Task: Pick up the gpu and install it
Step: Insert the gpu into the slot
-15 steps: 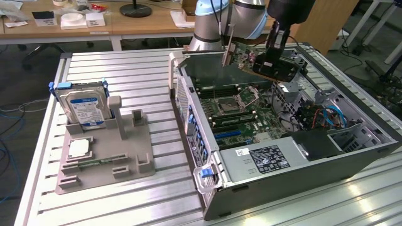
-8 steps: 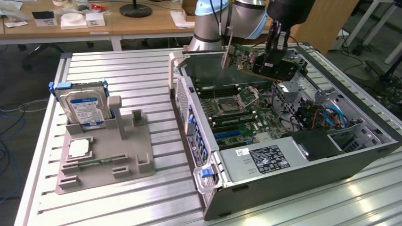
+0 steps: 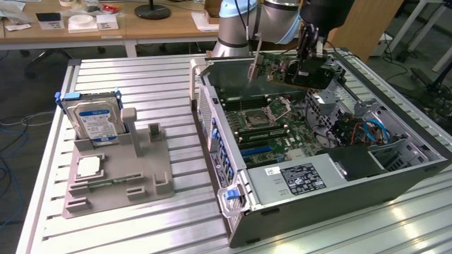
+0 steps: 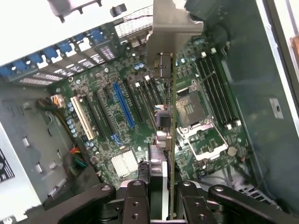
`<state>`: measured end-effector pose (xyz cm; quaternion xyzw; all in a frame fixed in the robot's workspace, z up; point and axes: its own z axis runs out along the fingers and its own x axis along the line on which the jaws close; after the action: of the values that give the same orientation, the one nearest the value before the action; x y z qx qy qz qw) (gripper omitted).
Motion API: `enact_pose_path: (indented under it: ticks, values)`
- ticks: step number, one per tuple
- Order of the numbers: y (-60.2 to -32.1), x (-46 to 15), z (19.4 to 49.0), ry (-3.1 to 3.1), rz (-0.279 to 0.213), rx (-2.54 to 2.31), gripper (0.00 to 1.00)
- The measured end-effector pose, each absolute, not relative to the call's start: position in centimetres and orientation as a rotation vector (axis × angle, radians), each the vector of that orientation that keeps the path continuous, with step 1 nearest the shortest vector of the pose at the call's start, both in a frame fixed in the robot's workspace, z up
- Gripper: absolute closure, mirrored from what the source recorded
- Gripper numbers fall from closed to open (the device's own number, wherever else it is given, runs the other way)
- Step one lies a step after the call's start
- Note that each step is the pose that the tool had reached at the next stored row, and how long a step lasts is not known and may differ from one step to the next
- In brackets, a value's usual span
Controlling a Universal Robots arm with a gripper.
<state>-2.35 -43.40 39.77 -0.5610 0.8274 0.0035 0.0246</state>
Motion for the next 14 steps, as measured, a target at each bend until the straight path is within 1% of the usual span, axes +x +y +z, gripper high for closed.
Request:
enact_pose_path:
  ticks: [14]
  values:
    - [-43.4,-2.36,39.48,2.343,0.012,-2.009,0.72]
